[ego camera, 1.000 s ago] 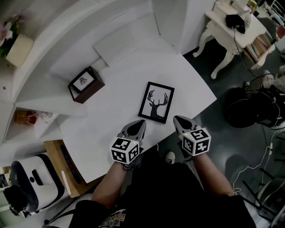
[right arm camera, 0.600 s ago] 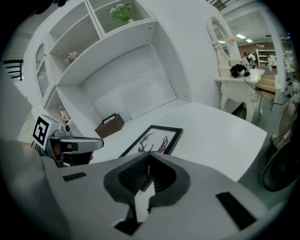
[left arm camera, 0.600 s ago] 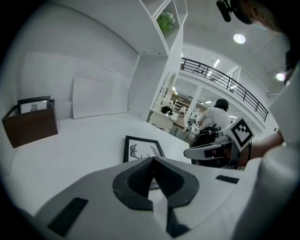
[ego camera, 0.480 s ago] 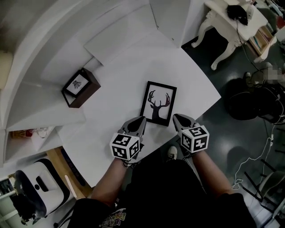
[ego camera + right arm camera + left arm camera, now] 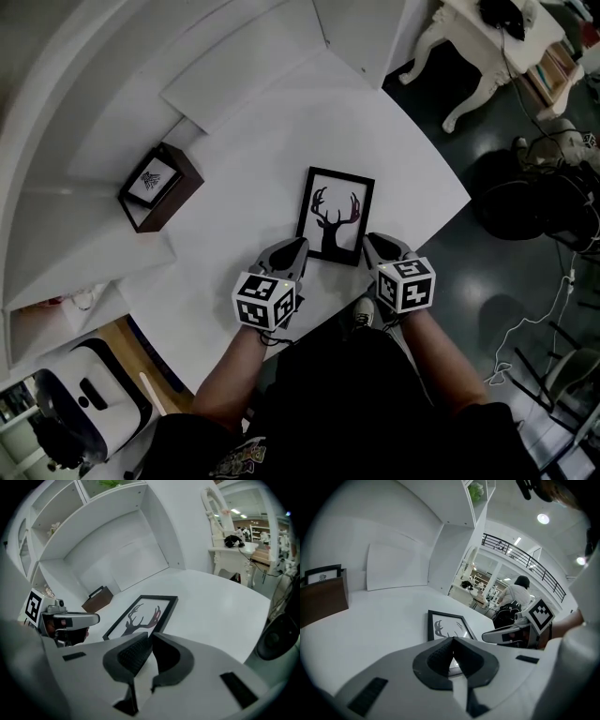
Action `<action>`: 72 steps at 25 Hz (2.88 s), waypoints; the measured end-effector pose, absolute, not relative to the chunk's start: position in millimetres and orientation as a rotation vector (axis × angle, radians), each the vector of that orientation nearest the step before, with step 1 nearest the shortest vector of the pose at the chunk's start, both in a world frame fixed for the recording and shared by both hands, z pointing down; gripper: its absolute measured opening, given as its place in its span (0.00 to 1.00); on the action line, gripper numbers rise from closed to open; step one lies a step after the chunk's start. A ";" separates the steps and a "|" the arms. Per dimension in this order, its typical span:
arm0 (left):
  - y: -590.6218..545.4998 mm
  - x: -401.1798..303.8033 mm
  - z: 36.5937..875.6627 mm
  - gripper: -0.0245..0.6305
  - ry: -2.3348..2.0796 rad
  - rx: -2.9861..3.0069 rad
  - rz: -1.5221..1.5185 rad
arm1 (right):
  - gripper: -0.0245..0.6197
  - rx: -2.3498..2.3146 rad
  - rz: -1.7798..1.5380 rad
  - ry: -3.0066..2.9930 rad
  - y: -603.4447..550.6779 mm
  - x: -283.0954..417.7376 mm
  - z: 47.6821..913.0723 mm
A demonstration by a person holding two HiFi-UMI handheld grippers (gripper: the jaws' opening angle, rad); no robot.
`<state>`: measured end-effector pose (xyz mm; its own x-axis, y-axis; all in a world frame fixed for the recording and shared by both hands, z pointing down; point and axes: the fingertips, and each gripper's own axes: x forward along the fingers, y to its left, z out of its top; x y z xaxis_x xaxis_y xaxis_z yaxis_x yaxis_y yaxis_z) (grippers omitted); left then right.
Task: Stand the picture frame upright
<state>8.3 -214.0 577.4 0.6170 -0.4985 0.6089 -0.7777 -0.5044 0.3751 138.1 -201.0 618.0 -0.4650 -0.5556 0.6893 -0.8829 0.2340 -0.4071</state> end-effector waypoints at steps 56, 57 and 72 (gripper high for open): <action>-229.0 0.6 638.6 0.27 -1.001 2.012 0.691 | 0.14 1.404 1.667 -1.975 -220.4 142.8 645.6; -228.9 0.6 638.6 0.27 -0.999 2.004 0.684 | 0.14 1.394 1.684 -1.980 -220.7 142.0 644.8; -232.7 0.5 620.1 0.23 -0.964 1.902 0.412 | 0.14 1.418 1.720 -1.980 -223.5 143.4 644.2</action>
<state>0.5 -232.7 620.1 0.6356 -0.4521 0.6258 -0.7647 -0.2573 0.5908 143.4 -223.5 644.2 -0.5378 -0.5359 0.6508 -0.7194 -0.1109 -0.6857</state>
